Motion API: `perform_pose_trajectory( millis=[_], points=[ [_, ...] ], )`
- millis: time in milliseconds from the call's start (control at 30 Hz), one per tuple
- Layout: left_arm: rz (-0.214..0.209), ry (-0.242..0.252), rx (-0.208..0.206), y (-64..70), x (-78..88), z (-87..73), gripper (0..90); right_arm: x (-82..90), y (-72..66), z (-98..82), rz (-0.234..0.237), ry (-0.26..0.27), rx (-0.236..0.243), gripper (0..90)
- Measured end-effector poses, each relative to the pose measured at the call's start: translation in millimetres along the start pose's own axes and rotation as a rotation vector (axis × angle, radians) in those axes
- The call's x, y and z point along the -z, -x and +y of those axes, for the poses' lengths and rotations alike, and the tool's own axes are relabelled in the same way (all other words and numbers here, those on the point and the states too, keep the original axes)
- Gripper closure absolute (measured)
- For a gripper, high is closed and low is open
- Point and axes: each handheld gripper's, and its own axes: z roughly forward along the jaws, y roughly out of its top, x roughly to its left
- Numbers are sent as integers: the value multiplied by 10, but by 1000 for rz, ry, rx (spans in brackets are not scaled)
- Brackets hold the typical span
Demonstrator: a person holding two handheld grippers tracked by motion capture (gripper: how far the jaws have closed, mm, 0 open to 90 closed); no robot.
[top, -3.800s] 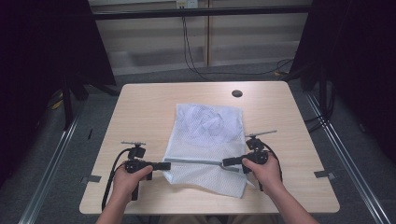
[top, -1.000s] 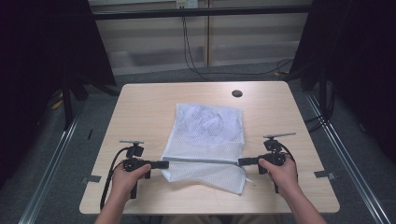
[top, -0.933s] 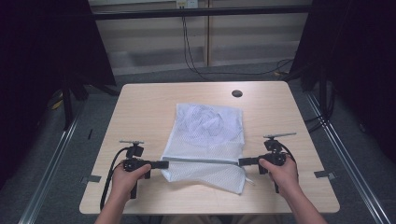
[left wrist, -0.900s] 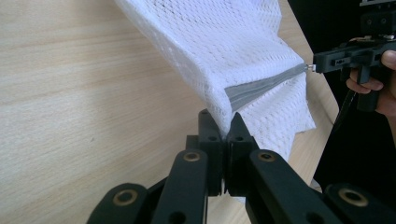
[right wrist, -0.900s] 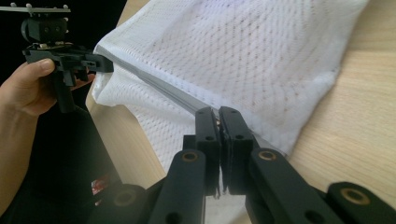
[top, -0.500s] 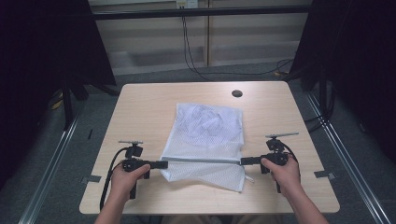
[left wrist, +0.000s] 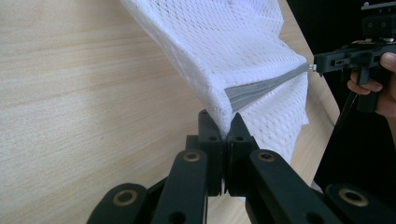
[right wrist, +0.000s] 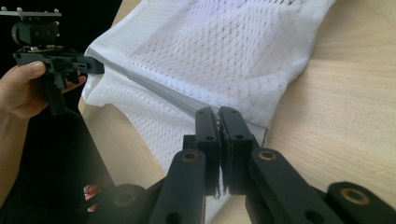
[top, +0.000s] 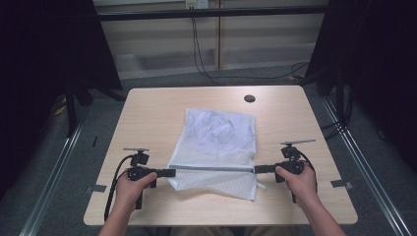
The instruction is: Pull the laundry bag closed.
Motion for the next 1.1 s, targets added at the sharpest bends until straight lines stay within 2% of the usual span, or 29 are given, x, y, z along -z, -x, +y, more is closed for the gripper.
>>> perform_pose_trajectory(
  millis=[433, 533, 633, 700, 767, 867, 933, 1000, 1100],
  points=[
    [-2, -3, 4, 4, -9, -8, 881, 20, 9, -1, -1, 11, -2, 869],
    [-3, -7, -15, 7, -10, -12, 877, 17, 12, -2, -2, 4, 3, 868],
    [-15, -24, -29, 25, -35, -24, 831, 14, 19, -9, -20, -8, 13, 866],
    [-10, -14, -36, 43, -50, -31, 788, 23, 25, -11, -36, -4, 19, 862],
    [4, -5, -55, 46, -53, -25, 700, 25, 33, -11, -40, 3, 25, 846],
    [26, 29, -38, 58, -68, -6, 421, 30, 40, -13, -63, 19, 36, 770],
    [56, 31, -52, 48, -68, 7, 277, 31, 44, -11, -79, 30, 40, 682],
    [68, 47, -66, 39, -74, 19, 200, 36, 55, -8, -100, 46, 51, 640],
    [135, 91, -115, 23, -62, 30, 117, 49, 62, 0, -134, 91, 65, 499]
  ],
)
